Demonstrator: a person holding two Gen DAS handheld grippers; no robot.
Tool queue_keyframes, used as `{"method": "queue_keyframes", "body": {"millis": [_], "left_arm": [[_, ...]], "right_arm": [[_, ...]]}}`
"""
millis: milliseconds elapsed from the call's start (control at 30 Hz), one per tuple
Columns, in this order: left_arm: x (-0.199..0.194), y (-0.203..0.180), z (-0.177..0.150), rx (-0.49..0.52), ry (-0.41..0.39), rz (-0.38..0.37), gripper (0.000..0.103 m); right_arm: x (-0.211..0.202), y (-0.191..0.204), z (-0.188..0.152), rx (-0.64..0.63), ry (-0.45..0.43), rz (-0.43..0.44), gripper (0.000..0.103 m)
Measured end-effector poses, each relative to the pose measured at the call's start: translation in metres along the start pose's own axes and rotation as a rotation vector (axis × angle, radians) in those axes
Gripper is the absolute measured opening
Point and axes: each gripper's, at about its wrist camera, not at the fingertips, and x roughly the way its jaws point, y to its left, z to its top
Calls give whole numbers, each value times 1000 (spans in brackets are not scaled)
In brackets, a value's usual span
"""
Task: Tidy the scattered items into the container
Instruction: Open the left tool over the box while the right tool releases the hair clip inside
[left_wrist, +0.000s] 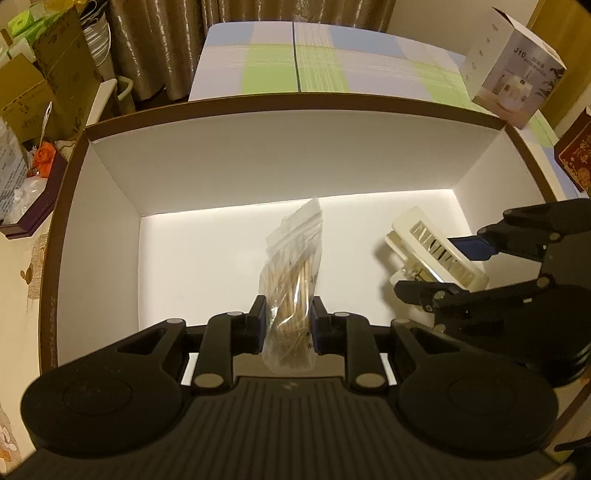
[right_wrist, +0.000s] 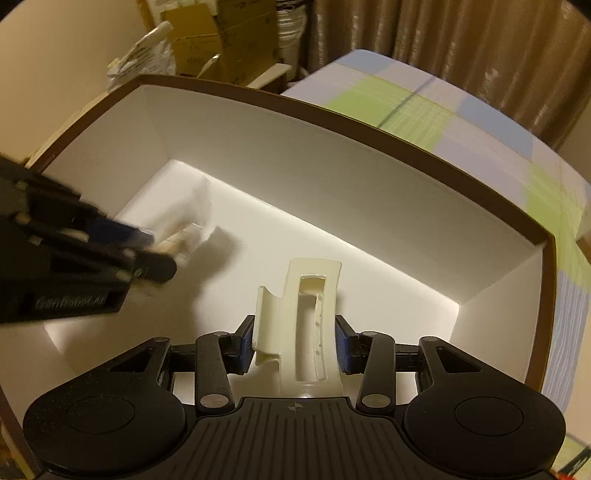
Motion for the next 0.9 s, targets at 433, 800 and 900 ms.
{"method": "queue_keyframes", "body": {"millis": [433,800,900], "left_arm": [[-25,-1,-4,-23,-38,55,89],[-60,-19,-14,-17,-107,70,95],[-72,-25,-19,-22,-127,82,97]], "right_arm": [[-41,7,-19,-42,-63,28,101],[-80,1,-32,22,-130,5,101],[-94,-1,-39,39,-154,3,101]]}}
